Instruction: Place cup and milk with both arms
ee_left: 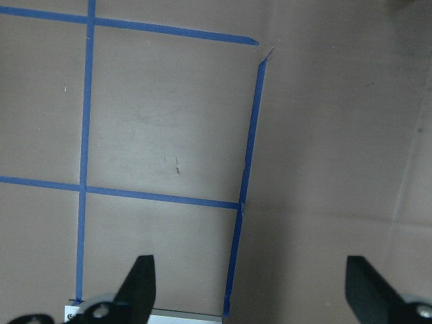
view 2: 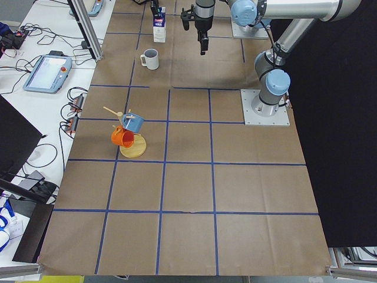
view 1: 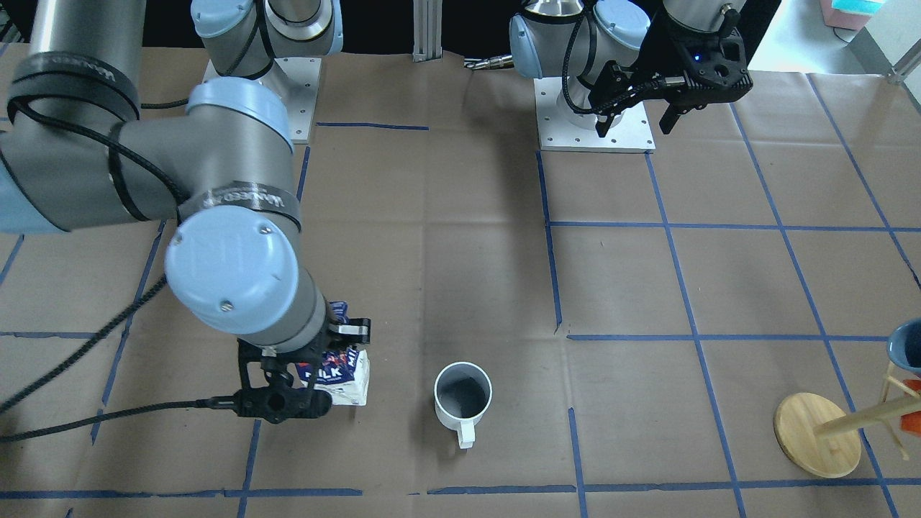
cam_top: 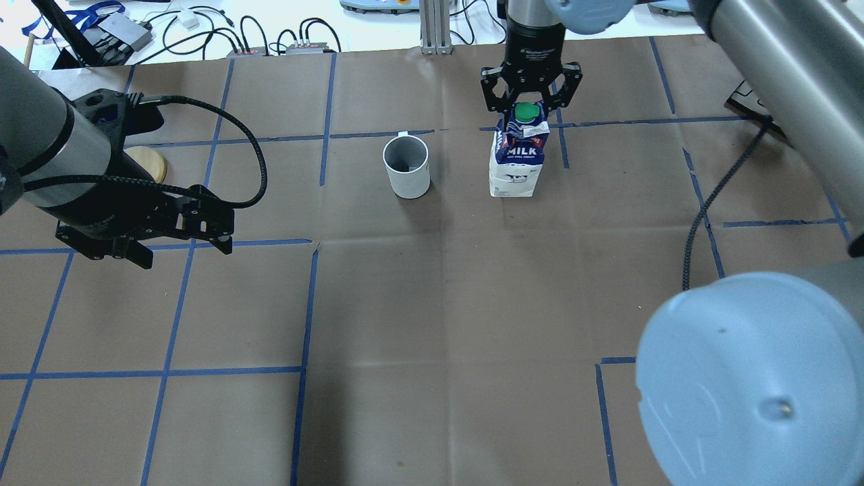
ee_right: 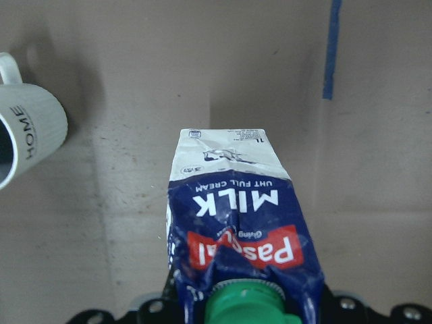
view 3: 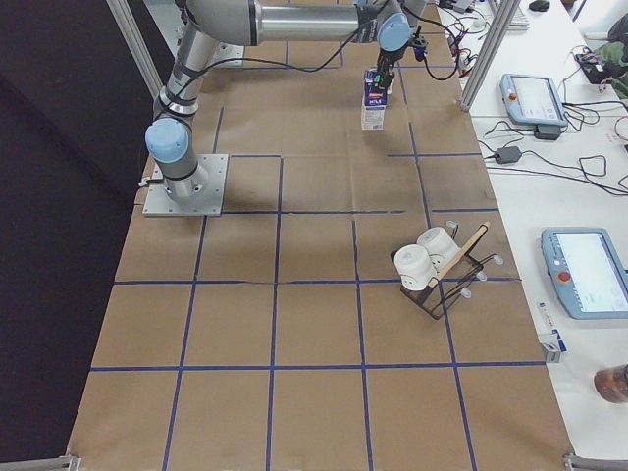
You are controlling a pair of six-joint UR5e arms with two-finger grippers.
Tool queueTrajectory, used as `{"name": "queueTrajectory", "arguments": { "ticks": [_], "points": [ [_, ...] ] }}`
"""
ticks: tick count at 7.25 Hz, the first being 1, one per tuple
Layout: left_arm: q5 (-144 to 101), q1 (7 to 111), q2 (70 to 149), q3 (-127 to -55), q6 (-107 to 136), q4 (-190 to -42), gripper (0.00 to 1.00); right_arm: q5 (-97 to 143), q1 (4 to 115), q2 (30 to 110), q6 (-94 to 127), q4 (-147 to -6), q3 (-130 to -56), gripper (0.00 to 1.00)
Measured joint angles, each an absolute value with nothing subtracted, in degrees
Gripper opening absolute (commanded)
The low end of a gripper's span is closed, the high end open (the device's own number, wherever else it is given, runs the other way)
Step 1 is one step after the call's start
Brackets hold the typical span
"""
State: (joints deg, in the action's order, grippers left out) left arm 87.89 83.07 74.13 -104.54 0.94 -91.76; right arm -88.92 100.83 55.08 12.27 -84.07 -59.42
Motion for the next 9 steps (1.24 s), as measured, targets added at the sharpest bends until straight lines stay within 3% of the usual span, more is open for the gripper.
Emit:
{"name": "queueTrajectory", "arguments": {
  "ticks": [2,5,6,7,9],
  "points": [
    [87.89,83.05,74.11,-104.61,0.96,-91.76,1.00,-88.73,103.85,49.63,17.78,-82.12,-51.85,0.60],
    [87.89,83.00,73.79,-104.81,0.97,-91.76,1.00,-88.31,105.60,46.24,22.42,-80.84,-47.79,0.61],
    [87.89,82.95,73.73,-104.83,0.97,-91.76,1.00,-87.95,106.19,45.52,23.02,-80.82,-47.45,0.77],
    [87.89,82.92,73.69,-104.85,0.97,-91.76,1.00,-87.56,106.38,45.07,23.29,-80.84,-47.29,1.00],
    [87.89,82.86,73.66,-104.88,0.97,-91.76,1.00,-87.37,106.28,44.90,23.20,-80.79,-47.22,1.00]
  ]
}}
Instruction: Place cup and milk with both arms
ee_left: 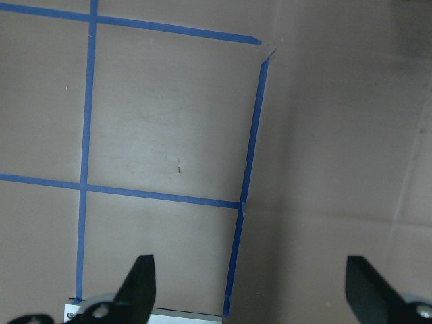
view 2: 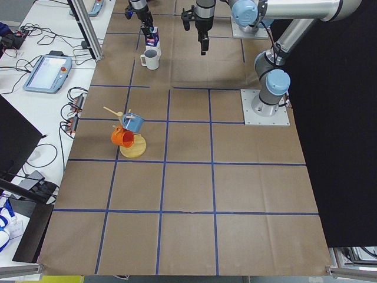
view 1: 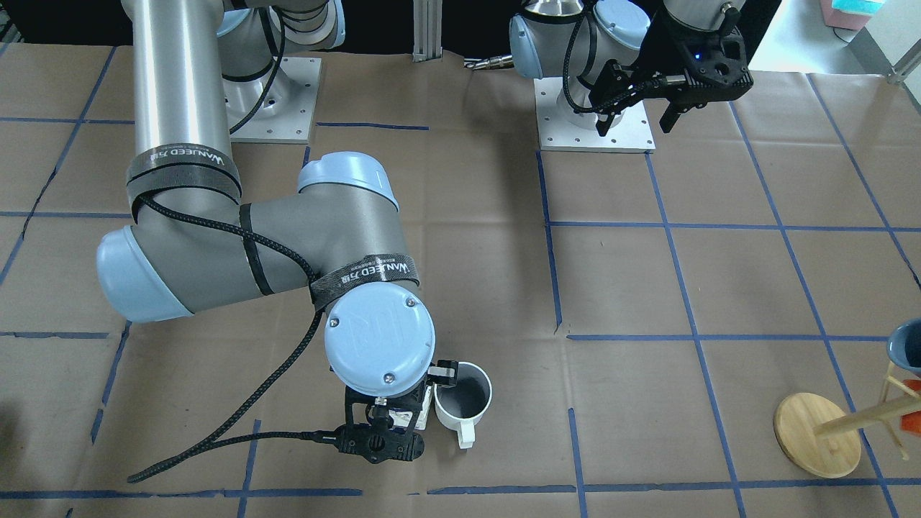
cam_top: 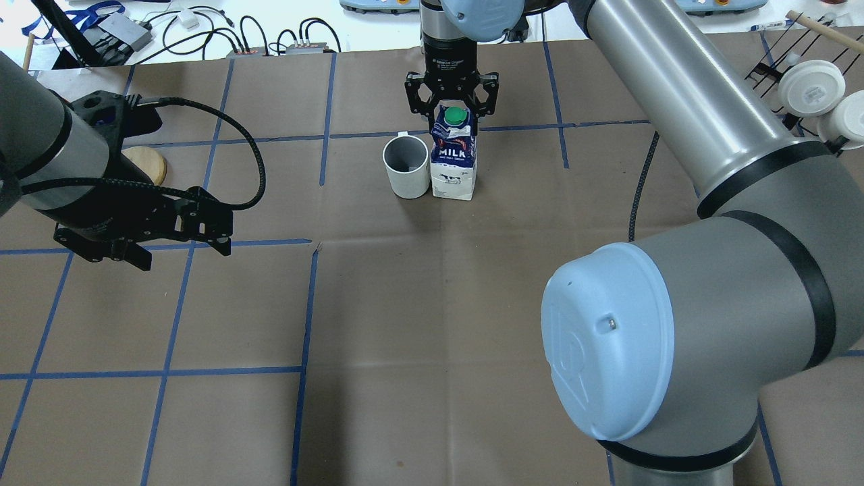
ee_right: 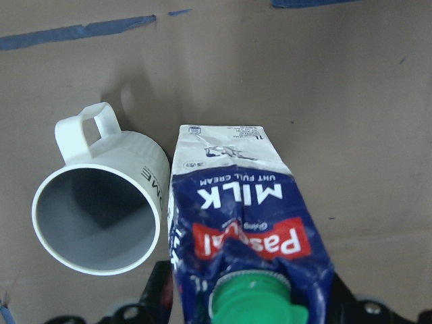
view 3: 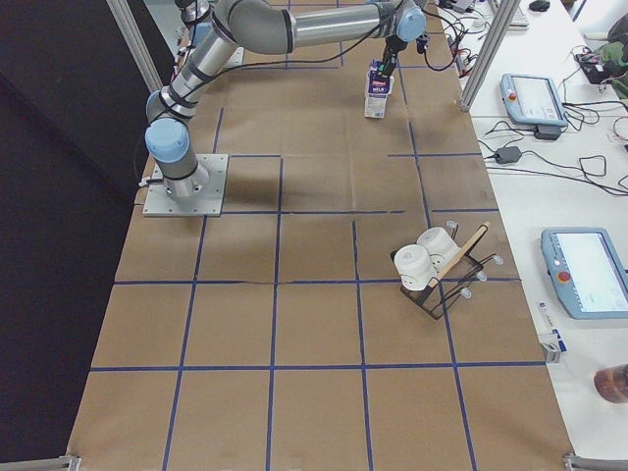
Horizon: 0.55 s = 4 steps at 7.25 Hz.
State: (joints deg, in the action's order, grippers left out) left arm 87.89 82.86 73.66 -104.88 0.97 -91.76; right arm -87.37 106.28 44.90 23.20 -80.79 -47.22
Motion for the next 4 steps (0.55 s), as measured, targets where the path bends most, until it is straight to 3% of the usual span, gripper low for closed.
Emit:
{"name": "queueTrajectory", "arguments": {
  "ticks": [4],
  "points": [
    [87.89,82.71,73.65,-104.86,0.97,-91.76,1.00,-89.10,104.66,49.65,16.82,-78.37,-47.97,0.98]
  ]
}}
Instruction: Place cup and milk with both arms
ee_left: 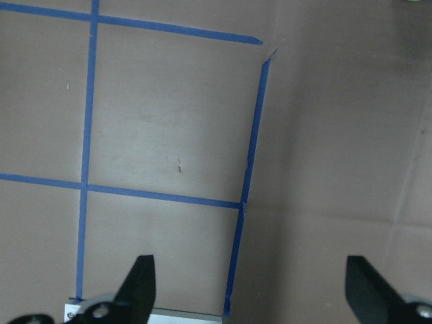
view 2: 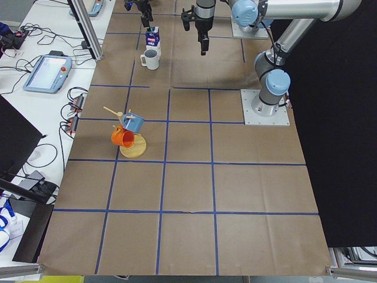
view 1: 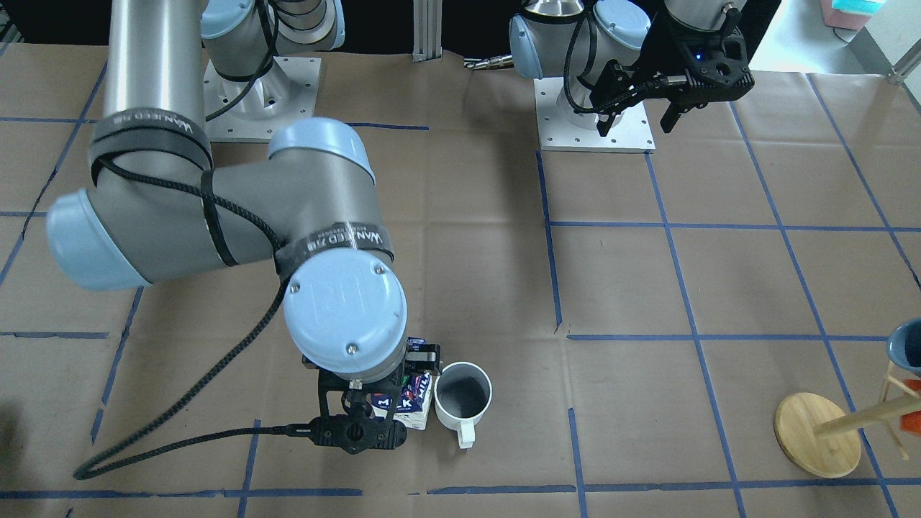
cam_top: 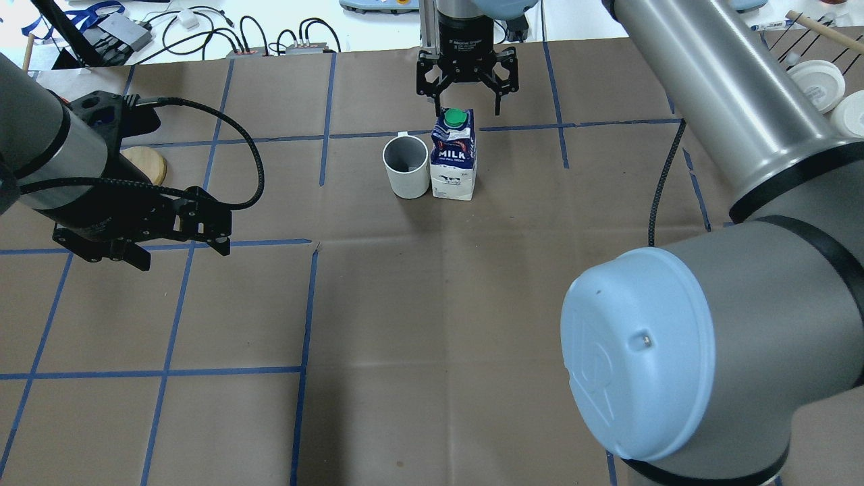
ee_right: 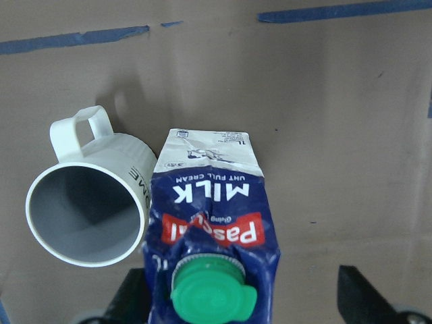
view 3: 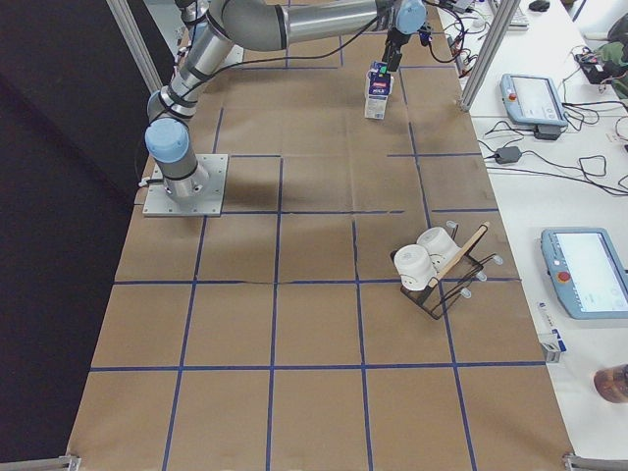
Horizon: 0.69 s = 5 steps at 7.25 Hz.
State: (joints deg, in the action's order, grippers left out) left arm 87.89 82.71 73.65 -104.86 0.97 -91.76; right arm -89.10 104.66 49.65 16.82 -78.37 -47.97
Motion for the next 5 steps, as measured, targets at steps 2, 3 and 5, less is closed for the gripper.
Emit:
{"name": "queueTrajectory", "arguments": {
  "ticks": [2,3,5],
  "points": [
    [87.89,82.71,73.65,-104.88,0.97,-91.76,1.00,-90.52,102.36,55.56,11.09,-73.48,-50.03,0.94],
    [87.89,82.70,73.65,-104.88,0.97,-91.76,1.00,-90.85,100.73,59.01,7.89,-72.45,-52.27,0.95],
    [87.89,82.71,73.65,-104.91,0.97,-91.76,1.00,-90.99,95.92,68.62,1.47,-72.28,-62.12,0.95]
  ]
}}
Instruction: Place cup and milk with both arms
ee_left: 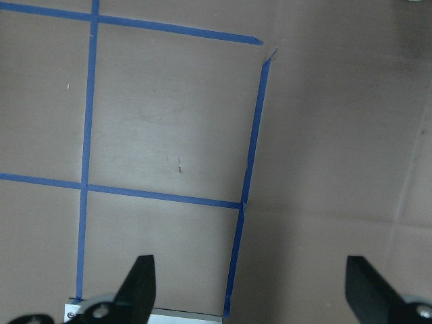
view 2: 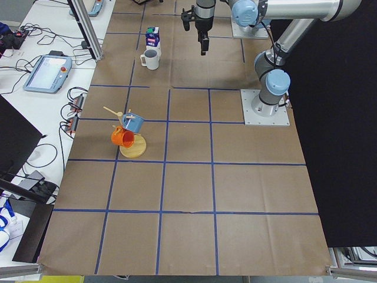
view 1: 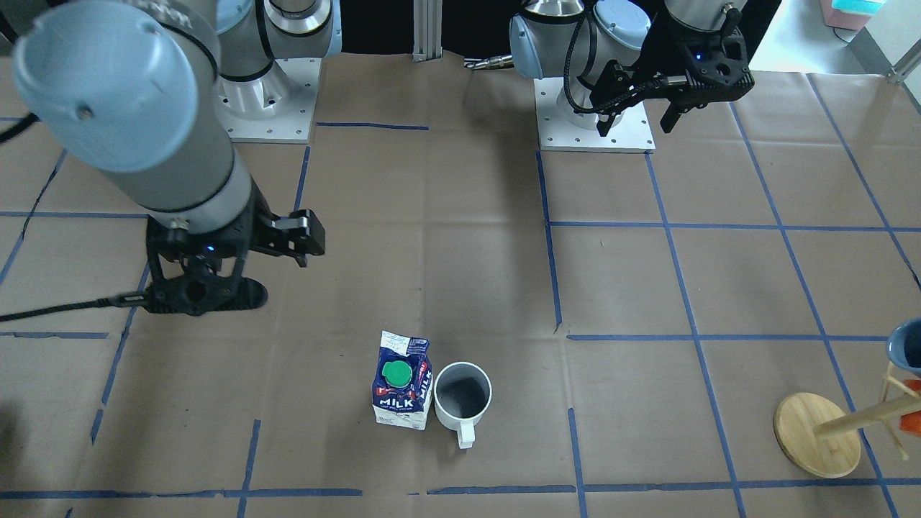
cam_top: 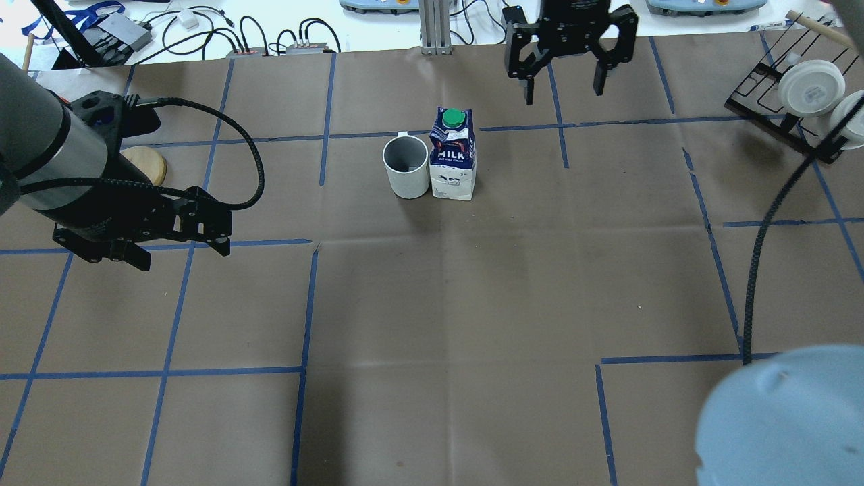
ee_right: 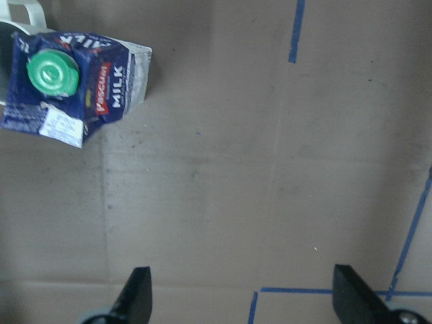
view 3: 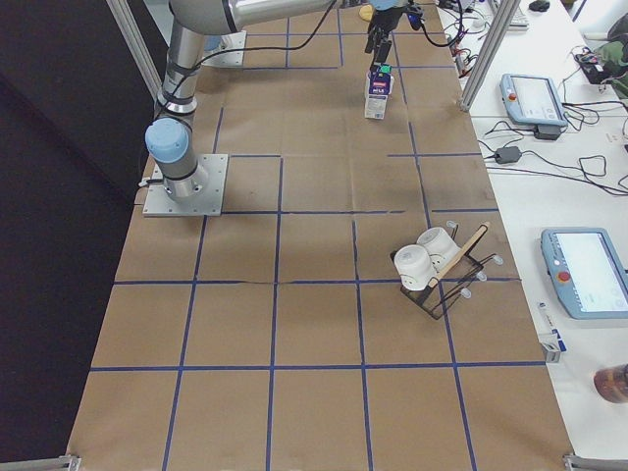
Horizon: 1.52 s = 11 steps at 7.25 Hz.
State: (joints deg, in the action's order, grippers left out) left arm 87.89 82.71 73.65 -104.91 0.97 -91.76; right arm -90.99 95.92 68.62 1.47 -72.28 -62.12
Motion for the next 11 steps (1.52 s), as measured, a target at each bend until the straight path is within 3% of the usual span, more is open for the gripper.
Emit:
{"name": "queueTrajectory", "arguments": {
  "ticks": [4,5,11],
  "points": [
    [87.89,82.71,73.60,-104.94,0.97,-91.76,1.00,-90.94,91.53,94.22,-1.55,-84.34,-92.53,1.00],
    [87.89,82.71,73.60,-104.94,0.97,-91.76,1.00,-90.87,91.55,97.20,-0.65,-87.28,-96.66,1.00],
    [87.80,82.65,73.57,-104.94,0.97,-91.76,1.00,-90.90,91.36,98.90,1.05,-88.55,-98.97,1.00]
  ]
}}
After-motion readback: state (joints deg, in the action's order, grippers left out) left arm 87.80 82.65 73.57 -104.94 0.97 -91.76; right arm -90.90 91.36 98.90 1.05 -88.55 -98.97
